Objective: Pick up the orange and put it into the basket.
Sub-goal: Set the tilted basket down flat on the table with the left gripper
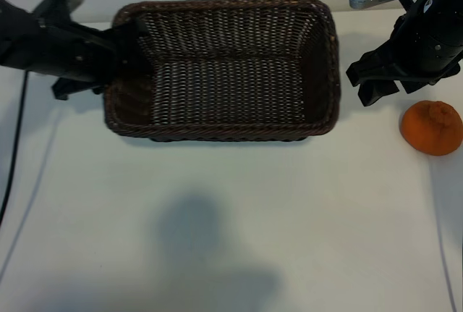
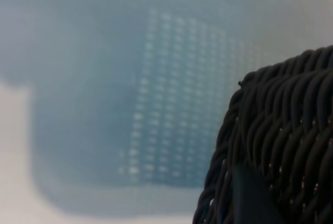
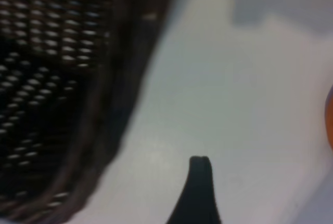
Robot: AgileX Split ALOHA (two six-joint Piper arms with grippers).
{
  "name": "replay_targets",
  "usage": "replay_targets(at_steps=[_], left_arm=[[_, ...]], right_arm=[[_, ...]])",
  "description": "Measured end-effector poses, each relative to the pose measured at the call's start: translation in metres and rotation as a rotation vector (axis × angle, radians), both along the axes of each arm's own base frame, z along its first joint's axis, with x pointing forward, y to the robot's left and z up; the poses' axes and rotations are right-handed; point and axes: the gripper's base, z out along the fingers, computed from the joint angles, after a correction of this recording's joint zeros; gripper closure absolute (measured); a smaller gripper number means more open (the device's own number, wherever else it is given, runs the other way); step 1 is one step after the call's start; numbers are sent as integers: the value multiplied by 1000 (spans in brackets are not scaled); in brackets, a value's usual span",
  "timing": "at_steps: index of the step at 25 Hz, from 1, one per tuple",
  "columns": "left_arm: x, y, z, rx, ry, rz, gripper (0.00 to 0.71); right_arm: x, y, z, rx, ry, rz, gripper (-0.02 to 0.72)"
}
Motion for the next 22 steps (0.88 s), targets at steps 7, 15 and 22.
replay_targets(at_steps=[7,15,22], left_arm=[[12,-19,-31,11,45,8,382],[15,-19,-55,27,98,12,382],[15,-19,-54,38,80,-9,382]], right_arm=[[0,0,0,0,0,0,108],[0,0,0,0,0,0,108],[0,0,0,0,0,0,108]])
